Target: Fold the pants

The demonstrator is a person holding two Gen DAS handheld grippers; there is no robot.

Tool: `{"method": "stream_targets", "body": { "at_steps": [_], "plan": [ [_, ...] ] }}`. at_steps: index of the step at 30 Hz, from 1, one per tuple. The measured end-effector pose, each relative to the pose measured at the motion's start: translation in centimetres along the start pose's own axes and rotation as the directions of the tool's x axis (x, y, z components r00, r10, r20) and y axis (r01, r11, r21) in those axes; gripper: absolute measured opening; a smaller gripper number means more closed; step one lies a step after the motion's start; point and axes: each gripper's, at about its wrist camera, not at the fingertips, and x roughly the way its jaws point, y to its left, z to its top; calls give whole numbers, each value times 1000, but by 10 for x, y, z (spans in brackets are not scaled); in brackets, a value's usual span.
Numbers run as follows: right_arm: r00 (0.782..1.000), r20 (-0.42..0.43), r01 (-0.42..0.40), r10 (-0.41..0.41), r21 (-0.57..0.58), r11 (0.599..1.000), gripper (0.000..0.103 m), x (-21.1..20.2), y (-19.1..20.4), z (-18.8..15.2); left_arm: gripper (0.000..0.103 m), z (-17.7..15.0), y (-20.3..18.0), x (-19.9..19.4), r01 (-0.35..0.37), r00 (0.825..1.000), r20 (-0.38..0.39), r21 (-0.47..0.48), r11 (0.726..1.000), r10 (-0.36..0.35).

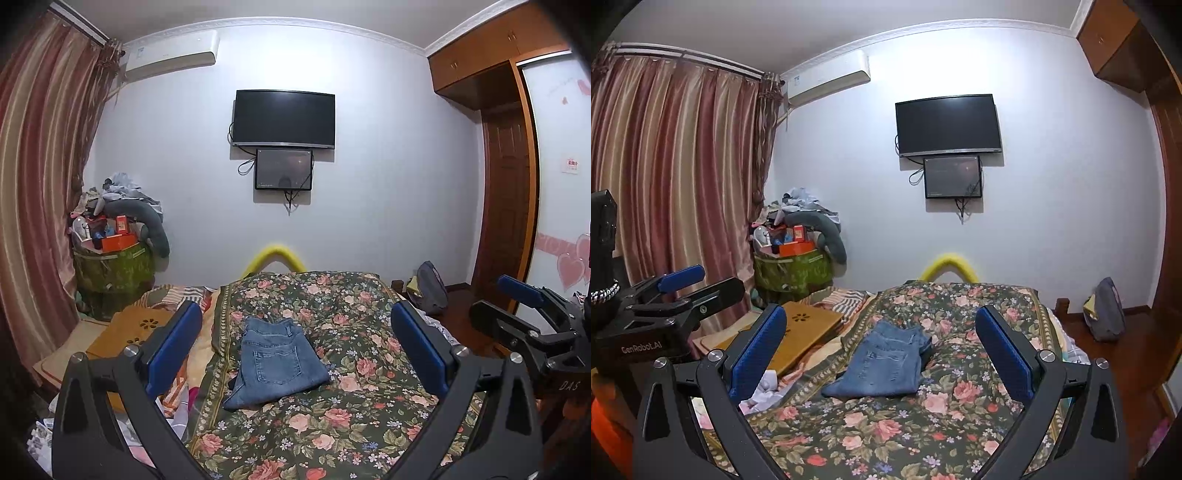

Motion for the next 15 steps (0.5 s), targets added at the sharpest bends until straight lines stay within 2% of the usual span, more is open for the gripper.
{"method": "stream_targets", "body": {
  "at_steps": [15],
  "plan": [
    [1000,-3,12,-12,12,1000,102,-1,-4,2,103,-4,0,1,6,1000,-8,-2,1000,-6]
  ]
}}
